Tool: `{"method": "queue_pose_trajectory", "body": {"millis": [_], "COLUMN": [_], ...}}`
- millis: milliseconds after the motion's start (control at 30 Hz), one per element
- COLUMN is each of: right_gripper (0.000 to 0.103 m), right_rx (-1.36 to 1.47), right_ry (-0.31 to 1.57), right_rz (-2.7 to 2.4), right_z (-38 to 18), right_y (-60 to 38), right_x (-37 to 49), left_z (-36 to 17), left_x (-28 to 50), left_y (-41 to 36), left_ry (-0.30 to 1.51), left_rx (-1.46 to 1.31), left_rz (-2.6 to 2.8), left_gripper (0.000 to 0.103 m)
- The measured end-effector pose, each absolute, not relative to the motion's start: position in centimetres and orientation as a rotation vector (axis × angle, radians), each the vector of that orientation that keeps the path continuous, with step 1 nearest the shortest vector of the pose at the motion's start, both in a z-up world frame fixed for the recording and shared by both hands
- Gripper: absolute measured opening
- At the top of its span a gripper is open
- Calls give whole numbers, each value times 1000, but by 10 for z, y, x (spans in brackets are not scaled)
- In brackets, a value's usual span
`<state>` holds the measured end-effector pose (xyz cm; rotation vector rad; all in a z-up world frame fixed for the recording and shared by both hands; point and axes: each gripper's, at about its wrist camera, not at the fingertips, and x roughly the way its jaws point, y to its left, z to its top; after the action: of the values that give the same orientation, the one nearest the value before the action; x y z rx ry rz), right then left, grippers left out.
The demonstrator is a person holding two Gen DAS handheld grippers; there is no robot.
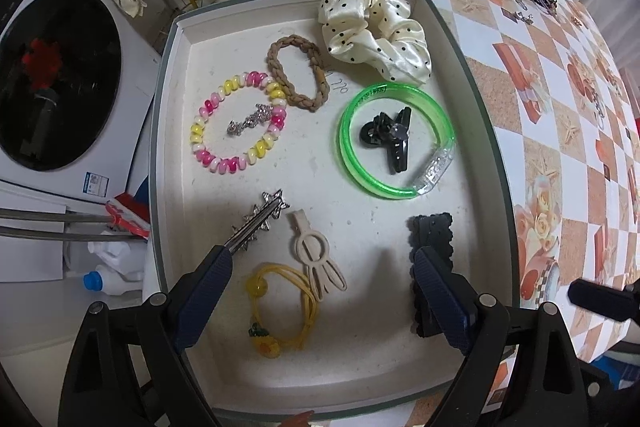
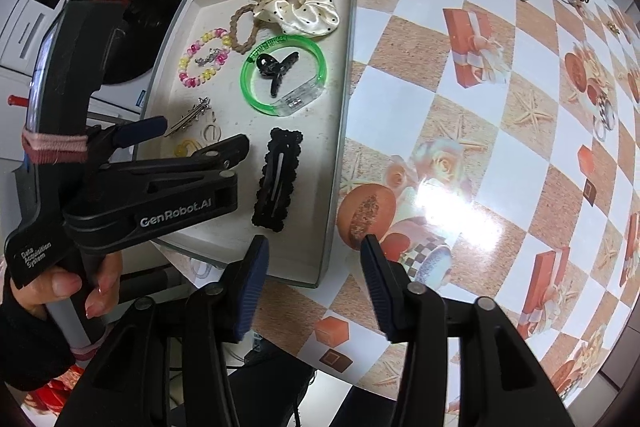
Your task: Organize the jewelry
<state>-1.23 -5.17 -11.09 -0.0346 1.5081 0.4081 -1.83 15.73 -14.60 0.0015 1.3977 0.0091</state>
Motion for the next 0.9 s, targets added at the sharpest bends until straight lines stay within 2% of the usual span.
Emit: {"method": "queue_pose_trajectory", "body": {"millis": [33,200,467,900], "right_gripper": [64,65,79,81], "right_rx": [-30,-23,-19,-42], "right_ry": [1508,1509,1519,1534], "right_rz": [405,389,377,337], "right_z": [-110,-110,-112,-103], "right_y": [-53,-54,-56,-53], "right_x": [-12,-8,-2,9], "left_z": [-146,-141,-137,-110], "left_x": [-19,-24,-30,-50], "left_y": [158,158,160,171], "left_ry": [1403,1404,1417,1417], "left_rx": [-2,-2,0,15], "left_rz": [11,16,37,99], "left_gripper": [103,103,103,103]}}
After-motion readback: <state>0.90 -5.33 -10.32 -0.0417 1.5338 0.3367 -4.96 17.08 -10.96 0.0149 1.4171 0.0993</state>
